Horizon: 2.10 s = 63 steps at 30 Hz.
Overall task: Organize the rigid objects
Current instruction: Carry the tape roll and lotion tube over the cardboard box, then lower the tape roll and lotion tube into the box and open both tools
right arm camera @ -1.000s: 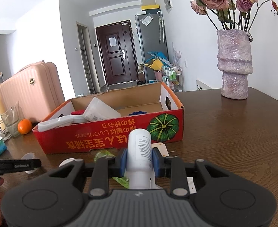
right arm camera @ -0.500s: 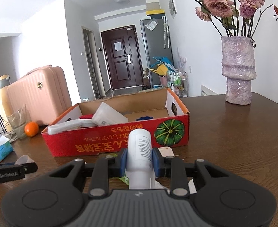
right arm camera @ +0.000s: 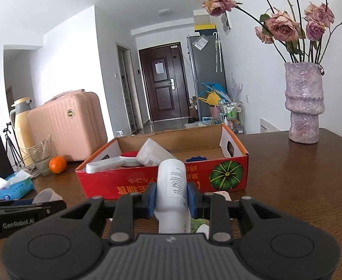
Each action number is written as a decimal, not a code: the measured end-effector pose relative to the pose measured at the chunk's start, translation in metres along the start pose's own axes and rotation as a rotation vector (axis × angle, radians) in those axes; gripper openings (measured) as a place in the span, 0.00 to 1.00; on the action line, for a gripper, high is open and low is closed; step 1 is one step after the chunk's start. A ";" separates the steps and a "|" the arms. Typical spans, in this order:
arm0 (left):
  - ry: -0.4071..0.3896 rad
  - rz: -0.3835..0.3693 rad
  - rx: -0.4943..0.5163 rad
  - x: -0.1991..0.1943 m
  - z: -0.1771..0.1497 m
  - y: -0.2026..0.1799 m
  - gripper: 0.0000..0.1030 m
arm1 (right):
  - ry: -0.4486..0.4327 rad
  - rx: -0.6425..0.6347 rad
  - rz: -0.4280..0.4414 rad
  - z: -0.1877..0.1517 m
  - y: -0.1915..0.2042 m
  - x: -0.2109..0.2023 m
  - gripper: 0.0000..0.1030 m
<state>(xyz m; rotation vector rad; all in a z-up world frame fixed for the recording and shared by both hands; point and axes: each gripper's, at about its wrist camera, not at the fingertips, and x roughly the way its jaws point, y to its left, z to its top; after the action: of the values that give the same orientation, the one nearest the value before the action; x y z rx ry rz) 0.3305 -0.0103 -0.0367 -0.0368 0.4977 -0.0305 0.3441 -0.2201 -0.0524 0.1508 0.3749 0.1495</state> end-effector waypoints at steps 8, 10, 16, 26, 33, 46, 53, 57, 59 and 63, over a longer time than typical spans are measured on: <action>-0.014 -0.012 -0.012 -0.002 0.011 -0.006 0.43 | -0.005 0.005 0.002 0.005 0.000 -0.001 0.26; -0.019 -0.016 -0.012 -0.002 0.015 -0.008 0.43 | -0.006 0.005 0.002 0.007 0.000 0.000 0.26; -0.042 -0.031 -0.025 0.006 0.034 -0.016 0.43 | -0.021 -0.001 -0.006 0.018 -0.001 0.005 0.26; -0.076 -0.052 -0.054 0.030 0.061 -0.026 0.43 | -0.029 -0.036 -0.015 0.036 0.000 0.030 0.26; -0.084 -0.057 -0.084 0.058 0.080 -0.021 0.43 | -0.023 -0.024 -0.026 0.050 -0.007 0.059 0.26; -0.035 -0.033 -0.099 0.123 0.104 -0.011 0.43 | 0.007 -0.030 -0.053 0.074 -0.017 0.122 0.26; 0.013 0.010 -0.100 0.157 0.114 -0.002 0.43 | 0.070 -0.040 -0.081 0.081 -0.024 0.159 0.26; 0.045 0.040 -0.087 0.175 0.119 0.003 0.43 | 0.115 -0.037 -0.108 0.085 -0.031 0.177 0.26; 0.067 0.050 -0.084 0.183 0.120 0.005 0.43 | 0.133 -0.035 -0.124 0.087 -0.036 0.185 0.26; 0.095 0.054 -0.078 0.193 0.117 0.008 0.43 | 0.183 -0.023 -0.138 0.085 -0.045 0.201 0.26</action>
<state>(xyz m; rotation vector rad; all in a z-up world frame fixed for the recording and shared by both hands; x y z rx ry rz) 0.5562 -0.0063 -0.0259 -0.0981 0.5943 0.0404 0.5657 -0.2395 -0.0528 0.0880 0.5637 0.0311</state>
